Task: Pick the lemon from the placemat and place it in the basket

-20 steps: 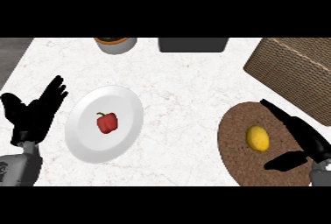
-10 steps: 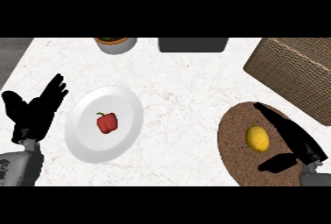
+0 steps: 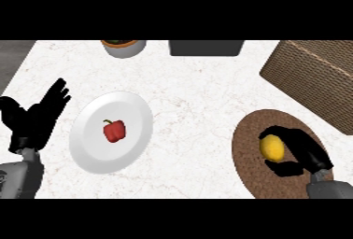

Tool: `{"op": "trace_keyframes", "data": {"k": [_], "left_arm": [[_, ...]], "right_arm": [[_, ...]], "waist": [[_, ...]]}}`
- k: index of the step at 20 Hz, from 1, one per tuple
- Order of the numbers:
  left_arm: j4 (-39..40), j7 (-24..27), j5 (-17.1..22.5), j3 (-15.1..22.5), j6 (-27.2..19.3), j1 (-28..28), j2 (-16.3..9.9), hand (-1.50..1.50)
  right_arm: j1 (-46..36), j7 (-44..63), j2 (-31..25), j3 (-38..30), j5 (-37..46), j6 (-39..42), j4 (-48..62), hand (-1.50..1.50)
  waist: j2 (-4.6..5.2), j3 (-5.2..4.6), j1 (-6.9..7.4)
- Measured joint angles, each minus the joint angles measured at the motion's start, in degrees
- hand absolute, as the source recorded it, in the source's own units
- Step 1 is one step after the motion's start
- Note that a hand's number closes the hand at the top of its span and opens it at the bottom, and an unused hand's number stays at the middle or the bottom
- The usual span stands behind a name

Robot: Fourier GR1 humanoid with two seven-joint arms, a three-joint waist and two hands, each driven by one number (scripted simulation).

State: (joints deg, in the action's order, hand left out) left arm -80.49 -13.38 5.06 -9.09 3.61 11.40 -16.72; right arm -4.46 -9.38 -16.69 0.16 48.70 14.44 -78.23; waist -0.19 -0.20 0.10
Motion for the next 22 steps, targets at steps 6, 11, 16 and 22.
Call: {"op": "trace_keyframes", "data": {"k": [6, 11, 16, 22], "left_arm": [[-0.43, -0.46, -0.66, 0.26, 0.02, 0.17, 1.06, 0.0], [-0.09, -0.64, -1.02, 1.46, 0.42, 1.7, 1.62, 0.0], [0.21, -0.42, -1.34, 2.39, 0.54, 2.58, 2.41, 0.0], [1.72, 0.62, -1.79, 2.26, 0.64, 3.27, 2.31, 0.0]], "right_arm": [[-3.34, 5.16, 3.84, 1.81, 3.44, -1.01, 0.75, 1.5], [-11.55, 26.0, 12.53, 5.36, 4.97, -7.51, 4.01, 1.5], [-22.8, 43.26, 15.45, 11.2, 2.01, -16.62, 13.01, 1.5], [-31.28, 49.42, 16.4, 18.04, -7.65, -33.37, 17.18, 1.5]], "waist": [[-0.12, -0.29, -0.05], [0.49, -0.05, 2.22], [0.92, 0.18, 4.24], [0.93, 0.29, 4.27]]}}
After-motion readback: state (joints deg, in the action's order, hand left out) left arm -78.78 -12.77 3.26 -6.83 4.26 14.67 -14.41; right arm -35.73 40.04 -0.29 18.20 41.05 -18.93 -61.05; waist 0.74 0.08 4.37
